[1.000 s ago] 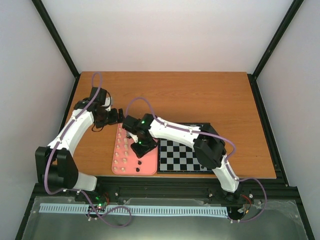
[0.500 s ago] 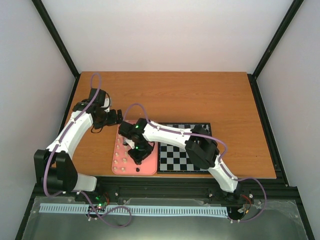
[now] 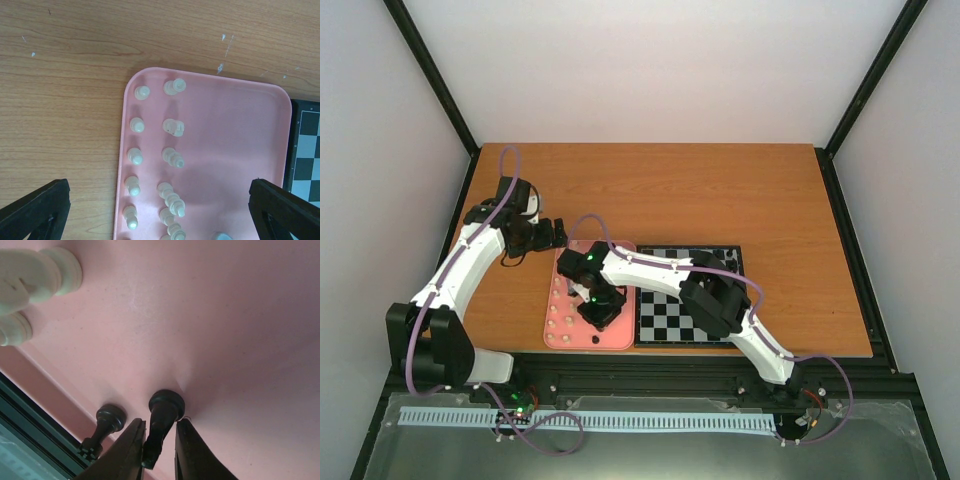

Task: Set up the chess pieces on the board
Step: Pick up the chess piece from the storage box, then place the chess piece on the chessboard.

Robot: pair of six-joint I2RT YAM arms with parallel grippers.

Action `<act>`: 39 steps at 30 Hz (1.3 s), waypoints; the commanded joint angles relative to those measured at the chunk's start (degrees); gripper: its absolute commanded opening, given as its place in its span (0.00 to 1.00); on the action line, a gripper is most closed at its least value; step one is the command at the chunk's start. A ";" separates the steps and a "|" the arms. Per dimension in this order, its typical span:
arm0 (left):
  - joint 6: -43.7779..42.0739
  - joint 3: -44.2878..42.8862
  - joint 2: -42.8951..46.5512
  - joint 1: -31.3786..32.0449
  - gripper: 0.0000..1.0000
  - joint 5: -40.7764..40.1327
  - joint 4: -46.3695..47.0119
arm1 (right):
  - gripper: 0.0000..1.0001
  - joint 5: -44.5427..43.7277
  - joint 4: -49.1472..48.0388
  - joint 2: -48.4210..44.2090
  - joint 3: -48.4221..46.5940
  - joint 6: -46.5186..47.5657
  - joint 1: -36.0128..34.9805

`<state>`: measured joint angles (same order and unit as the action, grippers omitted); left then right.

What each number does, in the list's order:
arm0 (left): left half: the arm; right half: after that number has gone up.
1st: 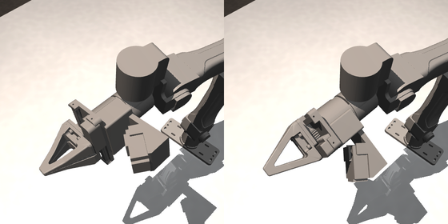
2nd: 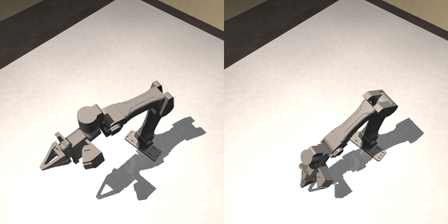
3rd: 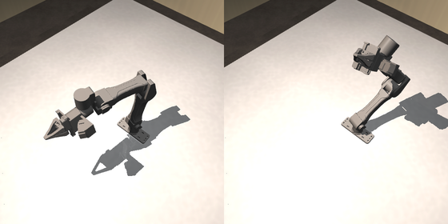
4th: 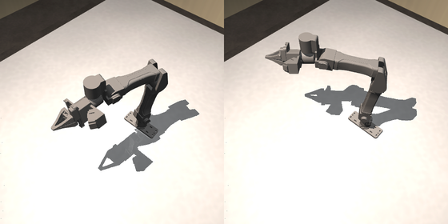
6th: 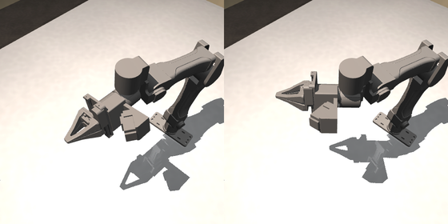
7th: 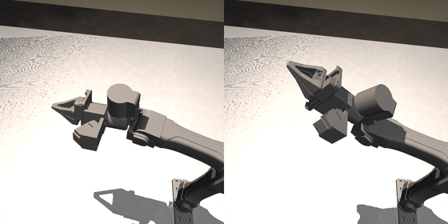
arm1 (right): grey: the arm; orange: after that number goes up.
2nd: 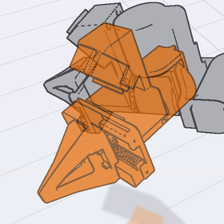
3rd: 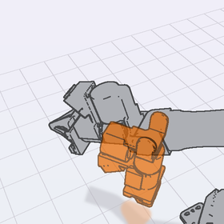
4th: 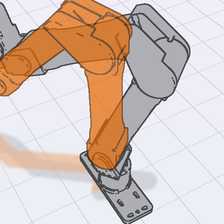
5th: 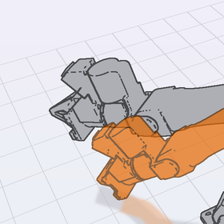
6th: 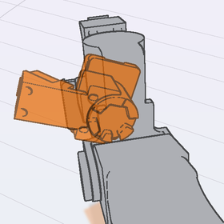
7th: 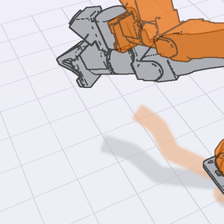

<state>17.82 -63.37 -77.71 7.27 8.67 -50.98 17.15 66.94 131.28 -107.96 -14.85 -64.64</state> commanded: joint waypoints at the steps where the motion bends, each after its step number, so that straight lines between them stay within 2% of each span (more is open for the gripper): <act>1: 0.18 -0.44 1.25 0.42 1.00 1.35 0.25 | 0.18 -1.56 0.67 0.63 -2.04 0.49 -0.84; 9: 0.13 -0.43 1.35 0.38 1.00 1.38 0.24 | 0.03 -7.75 2.56 -1.90 -2.70 -0.85 -0.77; 13: 0.17 -0.37 1.49 0.38 1.00 1.49 0.22 | 0.03 -11.31 1.89 -7.08 -0.53 -3.71 -0.29; 19: 0.28 -0.43 1.50 0.38 1.00 2.03 0.14 | 0.03 -11.67 5.48 -14.74 4.10 -7.02 2.58; 24: 0.42 -0.32 1.54 0.38 1.00 2.60 0.38 | 0.03 -10.75 8.48 -27.50 16.49 -10.07 9.37; 27: 0.50 -0.25 1.34 0.38 1.00 2.75 0.46 | 0.03 -10.26 10.07 -35.31 26.78 -11.11 15.95; 30: 0.53 -0.41 0.96 0.38 1.00 3.15 0.43 | 0.03 -10.96 12.33 -41.87 32.91 -11.59 22.27; 39: 0.63 -0.51 -0.11 0.38 1.00 3.46 0.67 | 0.03 -12.46 16.97 -50.62 45.54 -13.76 30.80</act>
<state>17.82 -63.37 -77.69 7.49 11.18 -50.89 6.24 80.99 83.24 -65.58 -26.37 -36.62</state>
